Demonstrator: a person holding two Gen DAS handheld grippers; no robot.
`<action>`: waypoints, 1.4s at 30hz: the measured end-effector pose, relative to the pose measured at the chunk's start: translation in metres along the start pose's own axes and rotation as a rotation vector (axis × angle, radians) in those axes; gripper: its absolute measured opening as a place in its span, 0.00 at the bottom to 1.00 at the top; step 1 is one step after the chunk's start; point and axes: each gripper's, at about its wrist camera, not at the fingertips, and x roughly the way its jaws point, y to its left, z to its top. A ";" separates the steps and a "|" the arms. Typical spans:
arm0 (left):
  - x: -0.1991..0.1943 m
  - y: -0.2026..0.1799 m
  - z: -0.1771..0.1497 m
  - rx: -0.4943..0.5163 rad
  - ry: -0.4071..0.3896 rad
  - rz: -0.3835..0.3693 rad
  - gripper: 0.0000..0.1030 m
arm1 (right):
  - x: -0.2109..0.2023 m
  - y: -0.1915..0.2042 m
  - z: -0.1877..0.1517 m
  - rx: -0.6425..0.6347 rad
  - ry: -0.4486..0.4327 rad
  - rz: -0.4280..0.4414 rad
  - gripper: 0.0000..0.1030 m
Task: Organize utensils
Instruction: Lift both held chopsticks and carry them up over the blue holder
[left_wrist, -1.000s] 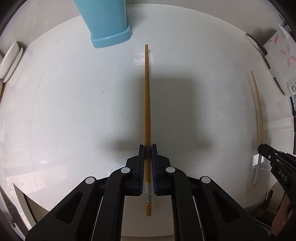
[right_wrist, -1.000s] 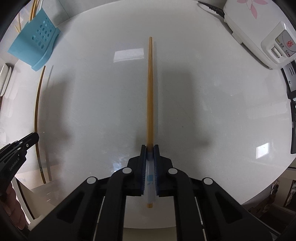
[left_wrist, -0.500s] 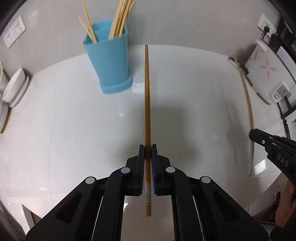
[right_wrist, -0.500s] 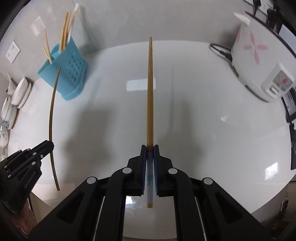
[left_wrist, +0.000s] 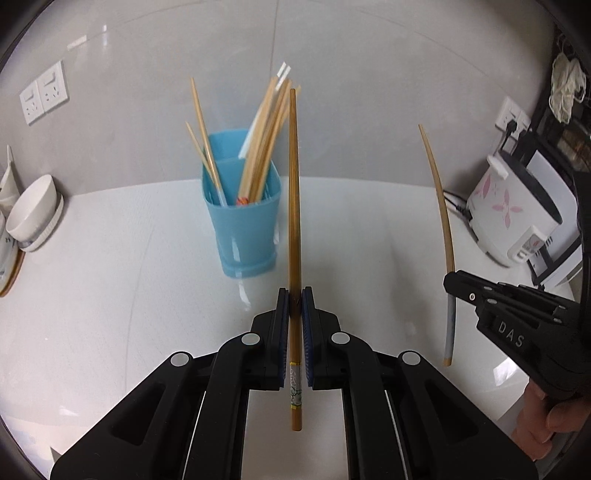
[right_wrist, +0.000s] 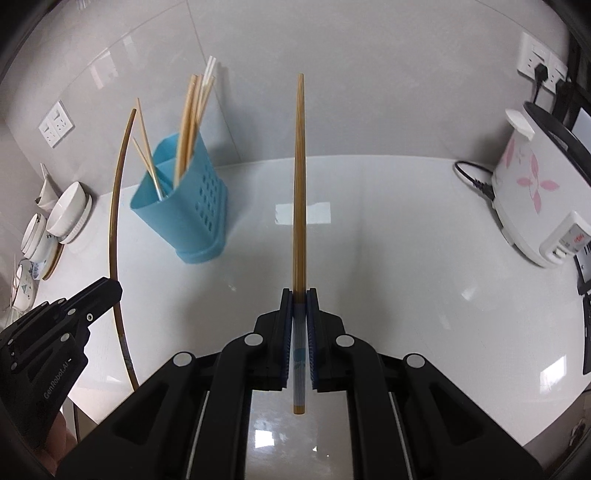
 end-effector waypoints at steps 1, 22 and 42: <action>-0.003 0.004 0.003 -0.004 -0.009 -0.001 0.06 | 0.000 0.005 0.004 -0.001 -0.010 0.004 0.07; 0.004 0.057 0.088 0.015 -0.348 -0.099 0.06 | 0.012 0.080 0.066 -0.021 -0.147 0.027 0.07; 0.077 0.057 0.113 0.094 -0.425 -0.133 0.06 | 0.030 0.073 0.087 0.020 -0.185 0.038 0.07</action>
